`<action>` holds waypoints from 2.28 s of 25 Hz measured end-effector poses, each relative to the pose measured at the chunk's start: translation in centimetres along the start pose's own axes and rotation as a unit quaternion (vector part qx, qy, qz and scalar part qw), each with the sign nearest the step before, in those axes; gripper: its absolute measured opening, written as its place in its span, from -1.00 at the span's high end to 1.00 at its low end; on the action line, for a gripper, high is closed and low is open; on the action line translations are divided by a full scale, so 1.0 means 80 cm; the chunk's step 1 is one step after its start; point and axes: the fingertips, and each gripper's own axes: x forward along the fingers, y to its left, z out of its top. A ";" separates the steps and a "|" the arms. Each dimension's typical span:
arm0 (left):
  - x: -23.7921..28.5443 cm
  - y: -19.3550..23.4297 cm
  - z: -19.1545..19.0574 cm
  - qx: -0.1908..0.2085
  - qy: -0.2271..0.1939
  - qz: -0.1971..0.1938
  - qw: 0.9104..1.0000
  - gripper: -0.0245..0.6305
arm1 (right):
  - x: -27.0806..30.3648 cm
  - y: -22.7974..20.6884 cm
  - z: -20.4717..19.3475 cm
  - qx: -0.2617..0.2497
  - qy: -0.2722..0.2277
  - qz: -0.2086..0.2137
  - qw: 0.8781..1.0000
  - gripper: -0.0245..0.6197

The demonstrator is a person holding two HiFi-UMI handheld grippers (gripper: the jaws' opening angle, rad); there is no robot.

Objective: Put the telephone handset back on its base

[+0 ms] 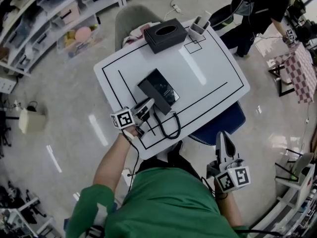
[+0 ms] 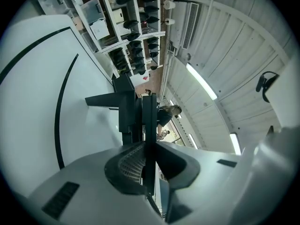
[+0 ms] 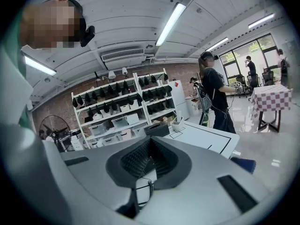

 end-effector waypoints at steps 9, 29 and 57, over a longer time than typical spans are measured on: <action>-0.001 0.028 0.004 -0.035 0.006 0.009 0.999 0.68 | 0.000 0.008 -0.001 -0.001 -0.002 0.001 1.000 0.86; -0.002 0.019 0.012 -0.007 0.007 0.095 0.995 0.63 | -0.006 0.020 0.004 -0.004 -0.007 0.013 1.000 0.86; -0.094 -0.226 0.054 0.231 -0.096 0.100 0.963 0.63 | -0.008 0.015 0.050 -0.037 -0.059 0.086 0.994 0.86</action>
